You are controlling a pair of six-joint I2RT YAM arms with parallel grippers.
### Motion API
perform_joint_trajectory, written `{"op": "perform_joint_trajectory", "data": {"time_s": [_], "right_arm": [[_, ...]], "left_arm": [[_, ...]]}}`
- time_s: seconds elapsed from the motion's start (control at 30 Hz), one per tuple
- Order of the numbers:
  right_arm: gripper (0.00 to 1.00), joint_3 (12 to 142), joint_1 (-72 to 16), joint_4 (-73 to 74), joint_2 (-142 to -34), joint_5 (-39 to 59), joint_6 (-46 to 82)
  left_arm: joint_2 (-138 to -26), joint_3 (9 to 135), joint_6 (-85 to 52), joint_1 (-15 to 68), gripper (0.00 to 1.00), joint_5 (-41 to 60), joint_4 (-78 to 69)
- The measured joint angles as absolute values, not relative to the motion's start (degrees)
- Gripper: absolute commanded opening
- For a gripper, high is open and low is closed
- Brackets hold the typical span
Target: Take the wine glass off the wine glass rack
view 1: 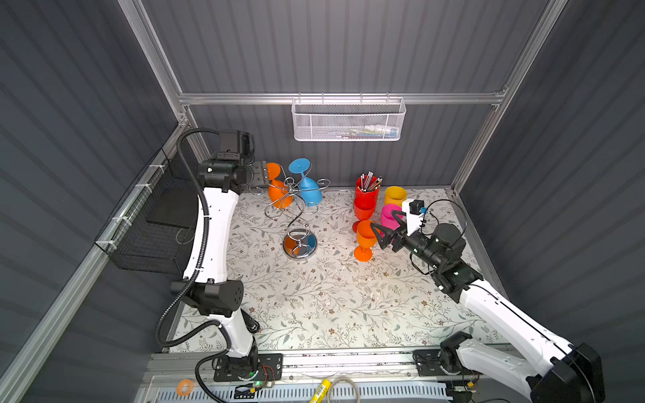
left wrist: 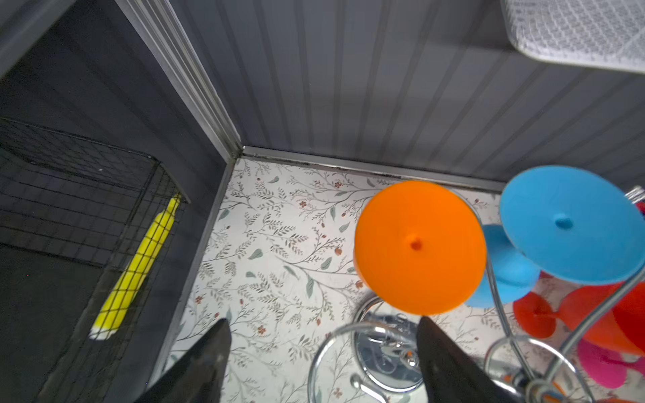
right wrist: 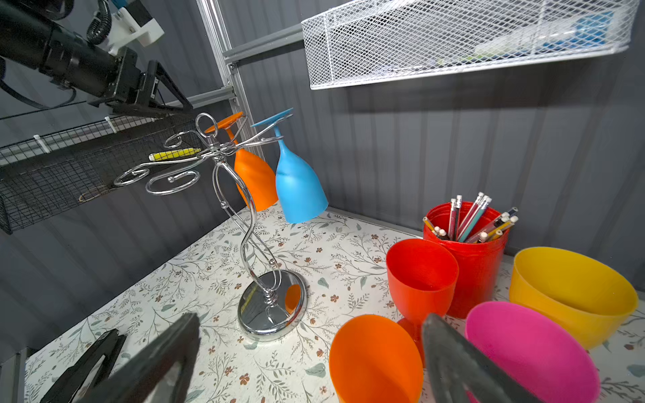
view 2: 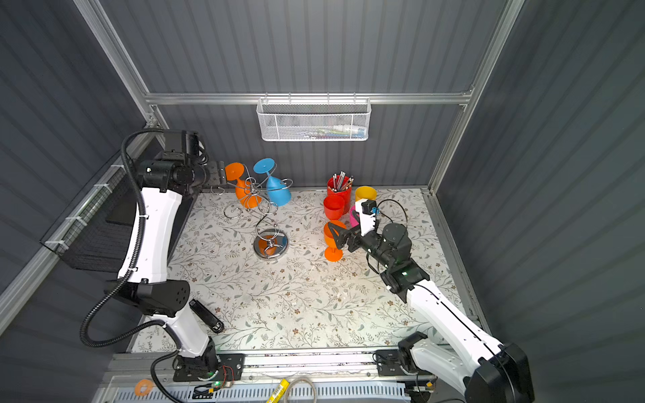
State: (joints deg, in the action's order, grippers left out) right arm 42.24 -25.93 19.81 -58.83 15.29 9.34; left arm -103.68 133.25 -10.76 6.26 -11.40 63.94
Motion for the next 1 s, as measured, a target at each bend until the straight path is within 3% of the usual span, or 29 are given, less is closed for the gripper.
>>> {"op": "perform_joint_trajectory", "data": {"time_s": [0.43, 1.0], "right_arm": [[0.99, 43.0, -26.4, 19.4, -60.4, 15.3, 8.7], [0.99, 43.2, -26.9, 19.1, -60.9, 15.1, 8.6]], "left_arm": [[-109.3, 131.9, -20.5, 1.3, 0.73, 8.6, 53.2], [-109.0, 124.2, -26.3, 0.6, 0.59, 17.0, 44.3]]}}
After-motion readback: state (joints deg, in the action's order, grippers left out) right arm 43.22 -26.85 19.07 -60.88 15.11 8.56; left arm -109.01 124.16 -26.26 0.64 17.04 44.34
